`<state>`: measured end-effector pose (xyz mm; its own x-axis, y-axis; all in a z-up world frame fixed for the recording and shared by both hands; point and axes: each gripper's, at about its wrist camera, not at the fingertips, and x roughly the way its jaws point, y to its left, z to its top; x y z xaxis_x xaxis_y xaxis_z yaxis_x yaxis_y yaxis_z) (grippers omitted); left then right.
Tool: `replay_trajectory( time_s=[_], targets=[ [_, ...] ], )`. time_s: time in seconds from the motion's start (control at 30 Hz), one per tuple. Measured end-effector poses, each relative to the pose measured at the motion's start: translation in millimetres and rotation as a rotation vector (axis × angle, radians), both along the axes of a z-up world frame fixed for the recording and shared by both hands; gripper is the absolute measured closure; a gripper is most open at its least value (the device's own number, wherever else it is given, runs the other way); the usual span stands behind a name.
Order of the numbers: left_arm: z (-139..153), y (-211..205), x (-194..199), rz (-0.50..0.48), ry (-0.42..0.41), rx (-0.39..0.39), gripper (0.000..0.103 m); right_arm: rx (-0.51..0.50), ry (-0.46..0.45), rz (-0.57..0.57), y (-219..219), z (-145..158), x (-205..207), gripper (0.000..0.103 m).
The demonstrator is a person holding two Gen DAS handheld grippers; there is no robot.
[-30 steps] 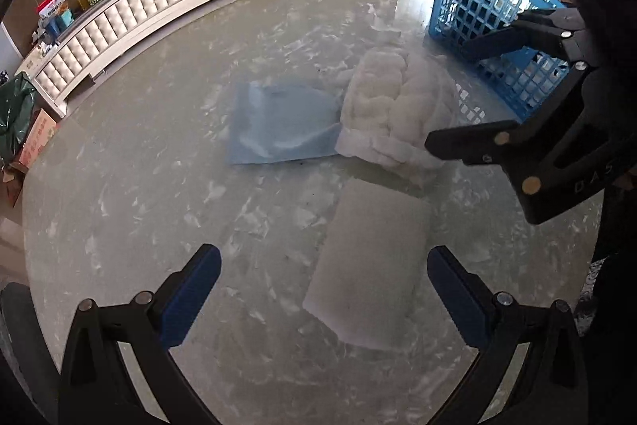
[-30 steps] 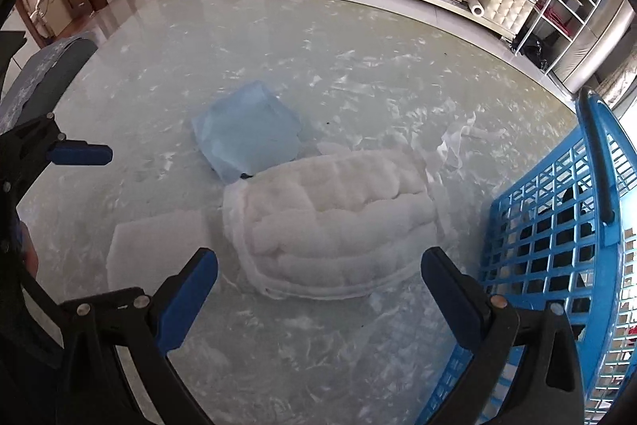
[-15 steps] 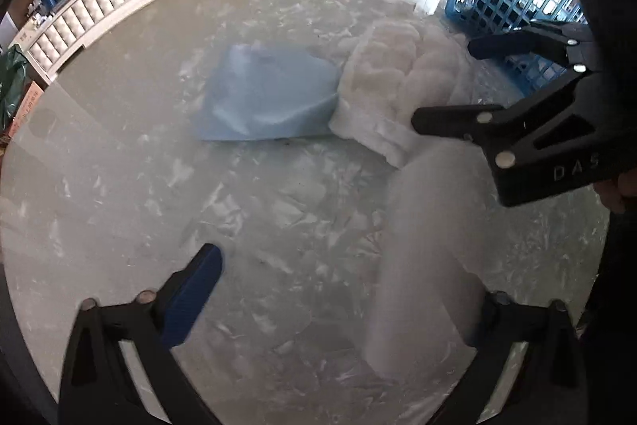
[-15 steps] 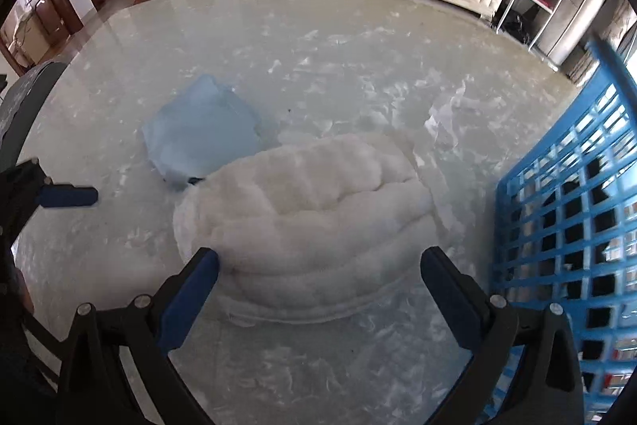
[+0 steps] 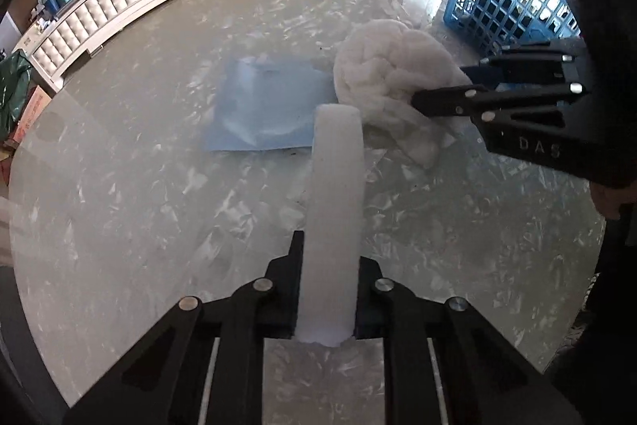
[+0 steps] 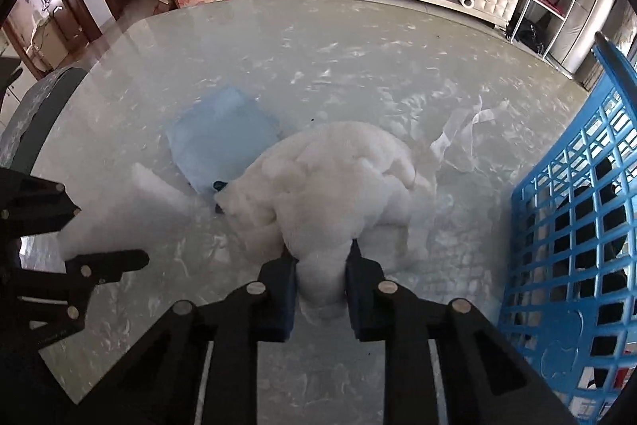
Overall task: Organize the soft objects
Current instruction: 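Close the right gripper on the quilted pad while the left gripper grasps the foam strip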
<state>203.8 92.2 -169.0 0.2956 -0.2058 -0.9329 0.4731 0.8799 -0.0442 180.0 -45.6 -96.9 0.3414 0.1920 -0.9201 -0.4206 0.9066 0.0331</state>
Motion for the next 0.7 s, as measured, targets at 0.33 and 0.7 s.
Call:
replay_trajectory(
  time_s=[0.33,0.7],
  targets=[
    [37,2,-10,0.037,-0.063,-0.024,0.088,0.021,-0.043,0.007,-10,29,-13,0.086],
    [87,6,-34,0.070,-0.139,-0.070,0.088,0.038,-0.117,0.029,-15,70,-36,0.086]
  ],
)
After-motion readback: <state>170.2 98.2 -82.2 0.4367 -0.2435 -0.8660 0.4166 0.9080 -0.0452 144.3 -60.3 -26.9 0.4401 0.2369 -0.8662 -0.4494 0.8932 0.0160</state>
